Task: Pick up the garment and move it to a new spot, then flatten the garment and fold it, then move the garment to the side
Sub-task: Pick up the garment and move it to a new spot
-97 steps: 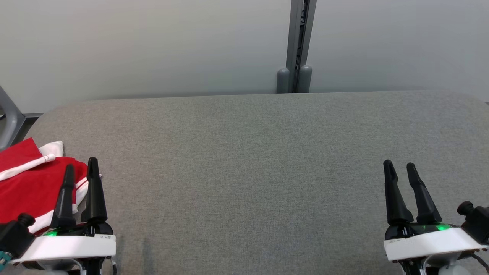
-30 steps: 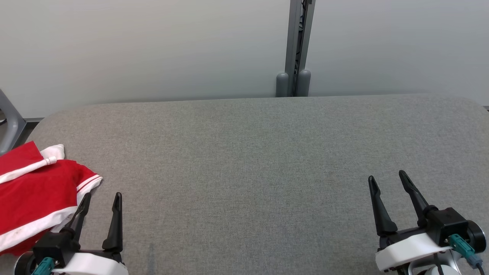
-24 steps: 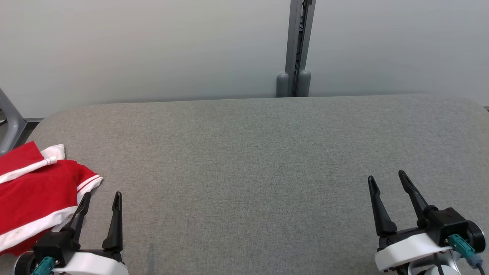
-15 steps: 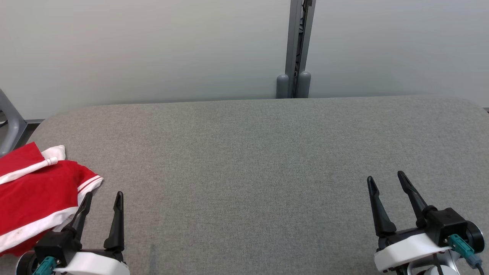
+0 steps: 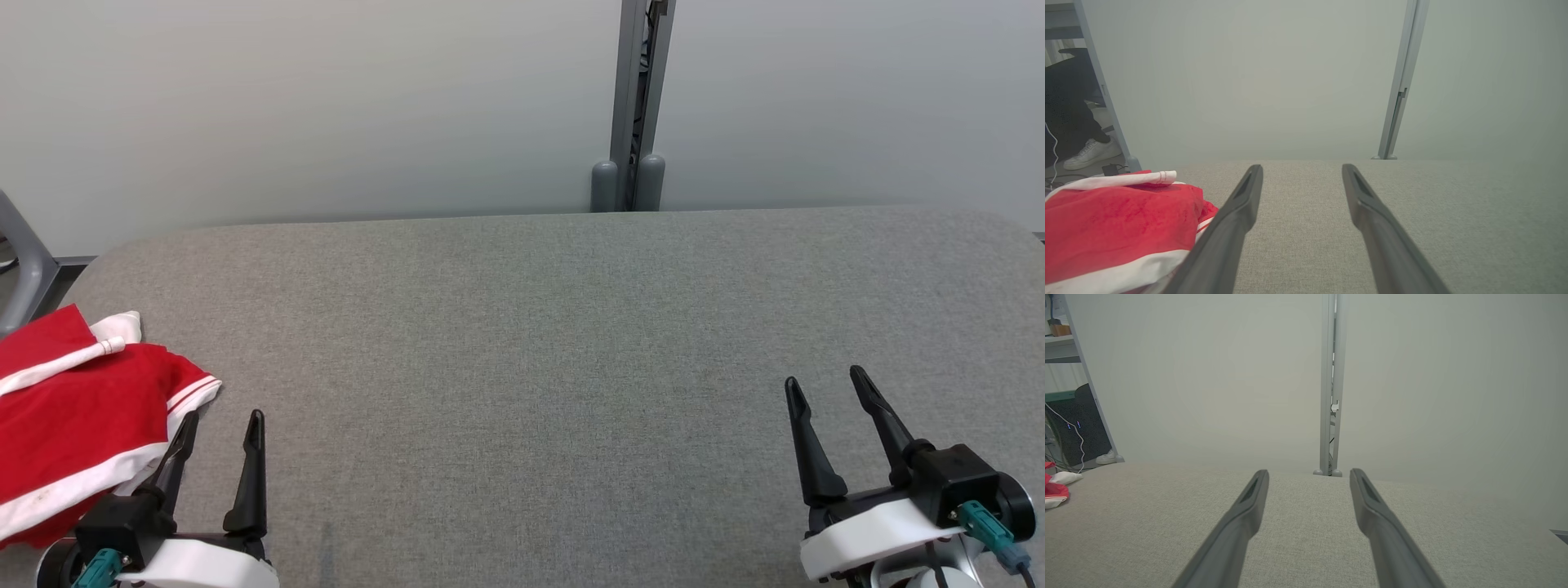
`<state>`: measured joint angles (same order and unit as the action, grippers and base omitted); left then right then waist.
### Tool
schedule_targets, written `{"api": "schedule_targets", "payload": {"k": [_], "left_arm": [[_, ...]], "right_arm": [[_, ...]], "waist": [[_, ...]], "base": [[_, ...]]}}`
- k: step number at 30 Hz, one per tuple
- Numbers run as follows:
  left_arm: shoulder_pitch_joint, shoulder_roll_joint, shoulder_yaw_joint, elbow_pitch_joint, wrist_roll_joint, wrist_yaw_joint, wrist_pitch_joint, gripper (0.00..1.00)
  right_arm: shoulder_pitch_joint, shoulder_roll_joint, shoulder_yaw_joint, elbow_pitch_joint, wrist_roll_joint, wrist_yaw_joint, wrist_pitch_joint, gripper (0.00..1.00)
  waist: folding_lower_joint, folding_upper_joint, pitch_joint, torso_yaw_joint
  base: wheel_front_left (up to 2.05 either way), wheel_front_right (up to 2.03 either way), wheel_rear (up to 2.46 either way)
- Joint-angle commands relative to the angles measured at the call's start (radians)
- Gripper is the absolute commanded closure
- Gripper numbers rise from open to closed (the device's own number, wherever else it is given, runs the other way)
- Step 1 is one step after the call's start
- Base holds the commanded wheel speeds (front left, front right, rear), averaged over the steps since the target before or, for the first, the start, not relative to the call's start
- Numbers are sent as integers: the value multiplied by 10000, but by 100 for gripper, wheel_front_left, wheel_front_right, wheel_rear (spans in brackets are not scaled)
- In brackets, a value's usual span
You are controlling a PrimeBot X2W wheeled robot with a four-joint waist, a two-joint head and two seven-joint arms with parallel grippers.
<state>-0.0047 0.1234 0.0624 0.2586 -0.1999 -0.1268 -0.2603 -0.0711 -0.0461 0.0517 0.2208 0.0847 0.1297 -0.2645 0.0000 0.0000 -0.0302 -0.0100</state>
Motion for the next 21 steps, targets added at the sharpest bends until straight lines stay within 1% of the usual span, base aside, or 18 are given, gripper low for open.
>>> {"api": "schedule_targets", "payload": {"k": [1, 21], "left_arm": [[-132, 46, 31, -5, 0, -33, -40, 0], [-82, 28, 19, 49, -73, -38, -40, 0]], "right_arm": [[42, -83, 5, 14, -30, 19, -27, 0], [33, -83, 22, 49, 30, 21, -26, 0]], "waist": [[0, 0, -1, 0], [0, 0, 0, 17]], "base": [[0, 0, 0], [0, 0, 0]]}}
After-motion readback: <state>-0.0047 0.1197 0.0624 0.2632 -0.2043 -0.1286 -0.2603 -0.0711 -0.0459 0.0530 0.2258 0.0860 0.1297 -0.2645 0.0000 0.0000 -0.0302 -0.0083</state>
